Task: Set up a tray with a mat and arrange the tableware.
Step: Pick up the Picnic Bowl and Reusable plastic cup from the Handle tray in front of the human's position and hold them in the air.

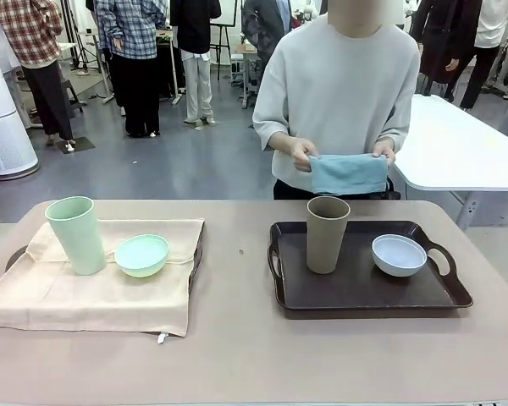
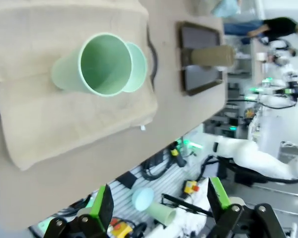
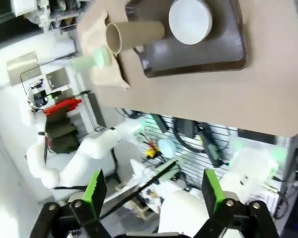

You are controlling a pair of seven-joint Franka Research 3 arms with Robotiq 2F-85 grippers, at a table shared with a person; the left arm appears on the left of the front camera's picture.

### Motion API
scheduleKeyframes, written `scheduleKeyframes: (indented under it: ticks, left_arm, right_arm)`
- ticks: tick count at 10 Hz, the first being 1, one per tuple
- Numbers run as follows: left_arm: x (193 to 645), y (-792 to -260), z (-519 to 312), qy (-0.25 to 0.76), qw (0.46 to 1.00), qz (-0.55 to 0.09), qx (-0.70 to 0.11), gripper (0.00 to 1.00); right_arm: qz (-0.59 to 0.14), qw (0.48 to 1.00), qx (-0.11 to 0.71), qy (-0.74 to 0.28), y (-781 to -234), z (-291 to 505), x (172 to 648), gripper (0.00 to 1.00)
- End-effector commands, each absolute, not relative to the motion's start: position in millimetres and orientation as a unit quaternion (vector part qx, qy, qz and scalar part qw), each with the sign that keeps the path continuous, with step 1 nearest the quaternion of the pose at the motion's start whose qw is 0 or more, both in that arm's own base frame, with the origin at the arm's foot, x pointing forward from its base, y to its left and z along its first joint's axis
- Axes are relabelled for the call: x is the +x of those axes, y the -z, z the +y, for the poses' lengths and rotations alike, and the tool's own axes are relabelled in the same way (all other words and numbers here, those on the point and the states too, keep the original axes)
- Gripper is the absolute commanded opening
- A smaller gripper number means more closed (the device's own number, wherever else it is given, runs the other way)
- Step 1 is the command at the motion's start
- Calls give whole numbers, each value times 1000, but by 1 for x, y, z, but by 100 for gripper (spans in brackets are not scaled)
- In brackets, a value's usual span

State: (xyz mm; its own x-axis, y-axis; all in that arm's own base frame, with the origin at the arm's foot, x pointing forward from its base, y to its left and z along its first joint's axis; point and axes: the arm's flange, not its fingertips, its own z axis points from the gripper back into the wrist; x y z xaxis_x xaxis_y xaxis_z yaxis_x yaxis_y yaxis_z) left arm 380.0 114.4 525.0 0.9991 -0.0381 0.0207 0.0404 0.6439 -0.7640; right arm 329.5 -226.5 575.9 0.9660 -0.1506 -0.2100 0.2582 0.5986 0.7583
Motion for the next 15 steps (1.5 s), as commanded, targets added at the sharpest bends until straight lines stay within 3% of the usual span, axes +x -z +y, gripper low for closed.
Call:
scheduleKeyframes:
  ticks: [1,6,10,15]
  left_arm:
    - [379,-515,138,15,875,-3,-484,100]
    - [364,-517,168,5,846,-57,-530,100]
    - [369,-515,164,45,860,-30,-508,100]
    - [365,-516,164,11,852,-44,-522,100]
  right_arm:
    - [40,858,497,124,-568,-244,331,100]
    - [32,805,576,137,-522,-266,300,100]
    - [28,807,571,146,-513,-254,276,100]
    - [39,806,572,147,-512,-266,291,100]
